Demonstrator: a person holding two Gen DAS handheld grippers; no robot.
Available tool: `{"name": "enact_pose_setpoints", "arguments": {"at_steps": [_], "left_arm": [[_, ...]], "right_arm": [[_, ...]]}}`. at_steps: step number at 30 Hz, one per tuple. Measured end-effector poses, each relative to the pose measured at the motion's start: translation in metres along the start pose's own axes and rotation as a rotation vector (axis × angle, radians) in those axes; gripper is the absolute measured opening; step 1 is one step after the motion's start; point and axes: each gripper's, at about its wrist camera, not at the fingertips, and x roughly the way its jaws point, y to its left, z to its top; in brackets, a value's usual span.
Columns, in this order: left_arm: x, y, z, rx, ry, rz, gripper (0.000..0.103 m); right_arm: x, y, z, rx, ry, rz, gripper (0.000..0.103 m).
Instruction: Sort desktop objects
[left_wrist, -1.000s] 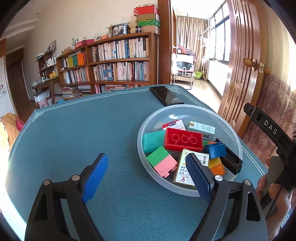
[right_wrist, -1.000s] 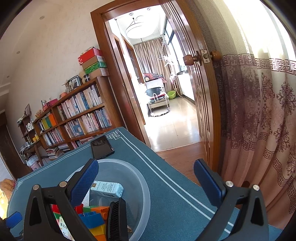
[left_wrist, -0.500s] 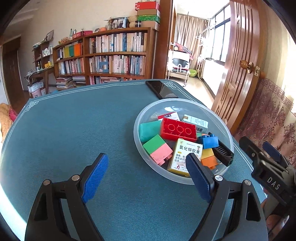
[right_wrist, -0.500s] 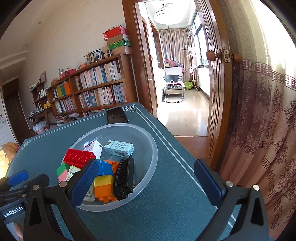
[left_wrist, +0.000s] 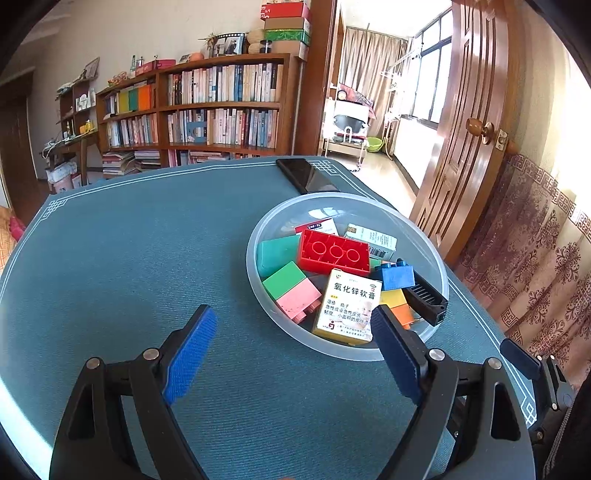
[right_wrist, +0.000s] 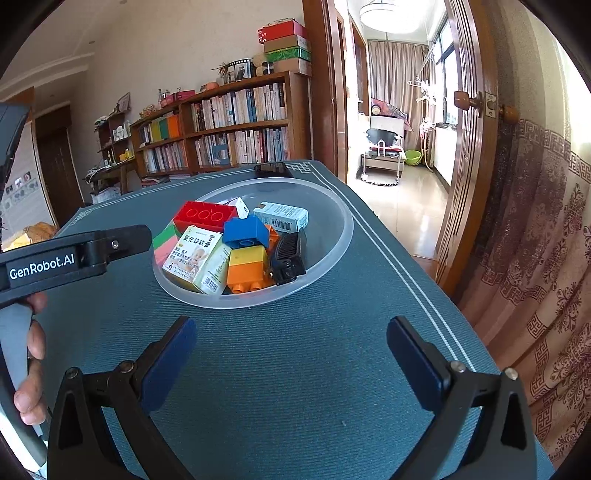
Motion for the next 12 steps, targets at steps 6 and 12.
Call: {"name": "enact_pose_setpoints", "arguments": {"at_steps": [6,12], "left_arm": [[0.0025,0.0011,-0.0018,-0.038,0.016,-0.063,0.088],[-0.0033,-0.0039,-0.0028,0.018,-0.014,-0.030,0.088]], "right_arm": [[-0.0046,0.0111,-0.0017,-0.050,-0.023,-0.001,0.103],[0.0010,0.0098,-0.0021,-0.040,0.013,0.016,0.103]]}}
